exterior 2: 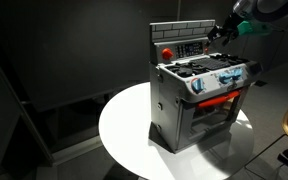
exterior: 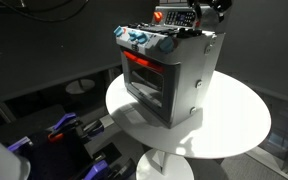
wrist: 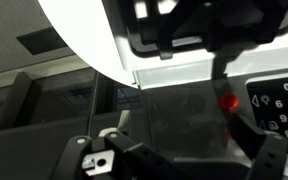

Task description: Press the top right orange button on the stove

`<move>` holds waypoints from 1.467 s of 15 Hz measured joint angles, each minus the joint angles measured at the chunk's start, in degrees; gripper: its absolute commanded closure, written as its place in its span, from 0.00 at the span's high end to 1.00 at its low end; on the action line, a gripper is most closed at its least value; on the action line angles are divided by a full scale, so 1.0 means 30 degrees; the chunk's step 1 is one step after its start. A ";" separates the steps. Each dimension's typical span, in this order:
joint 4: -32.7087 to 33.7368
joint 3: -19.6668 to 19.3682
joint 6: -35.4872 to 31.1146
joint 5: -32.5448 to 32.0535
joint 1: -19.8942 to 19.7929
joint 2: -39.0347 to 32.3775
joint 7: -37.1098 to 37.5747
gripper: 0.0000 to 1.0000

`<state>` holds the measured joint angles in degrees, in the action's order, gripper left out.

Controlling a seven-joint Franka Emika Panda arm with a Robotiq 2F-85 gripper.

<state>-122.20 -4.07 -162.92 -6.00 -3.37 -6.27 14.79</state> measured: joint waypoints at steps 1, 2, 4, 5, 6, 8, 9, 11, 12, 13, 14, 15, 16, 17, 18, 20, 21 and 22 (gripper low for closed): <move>0.0000 0.0002 0.0003 0.0024 0.0000 0.0002 -0.0001 1.00; -0.0001 0.0011 0.0065 0.0232 0.0000 0.0021 -0.0104 1.00; -0.0023 0.0085 0.0524 0.1318 -0.0001 0.0200 -0.0847 1.00; -0.0058 0.0133 0.0874 0.1992 -0.0002 0.0353 -0.1387 1.00; -0.0127 0.0176 0.1332 0.2690 -0.0002 0.0598 -0.2020 1.00; -0.0342 0.0209 0.2628 0.3989 -0.0008 0.1324 -0.3262 1.00; -0.0440 0.0206 0.3417 0.4434 -0.0029 0.1767 -0.3755 1.00; -0.0691 0.0118 0.5244 0.4782 -0.0110 0.2837 -0.4418 1.00; -0.0837 0.0025 0.6174 0.4782 -0.0150 0.3397 -0.4599 1.00; -0.0955 -0.0079 0.7154 0.4776 -0.0197 0.3963 -0.4740 1.00; -0.1067 -0.0185 0.8169 0.4775 -0.0237 0.4525 -0.4918 1.00; -0.1171 -0.0287 0.9167 0.4733 -0.0292 0.5076 -0.5050 1.00; -0.1263 -0.0379 1.0180 0.4639 -0.0361 0.5608 -0.5117 1.00; -0.1325 -0.0472 1.1216 0.4468 -0.0427 0.6104 -0.5143 1.00; -0.1358 -0.0561 1.2268 0.4253 -0.0486 0.6591 -0.5145 1.00; -0.1396 -0.0649 1.4092 0.3652 -0.0663 0.7481 -0.5145 1.00; -0.1411 -0.0673 1.4891 0.3329 -0.0756 0.7893 -0.5145 1.00; -0.1425 -0.0693 1.5607 0.3042 -0.0843 0.8285 -0.5145 1.00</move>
<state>-126.47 -6.15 -116.09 3.12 -5.90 18.59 -0.64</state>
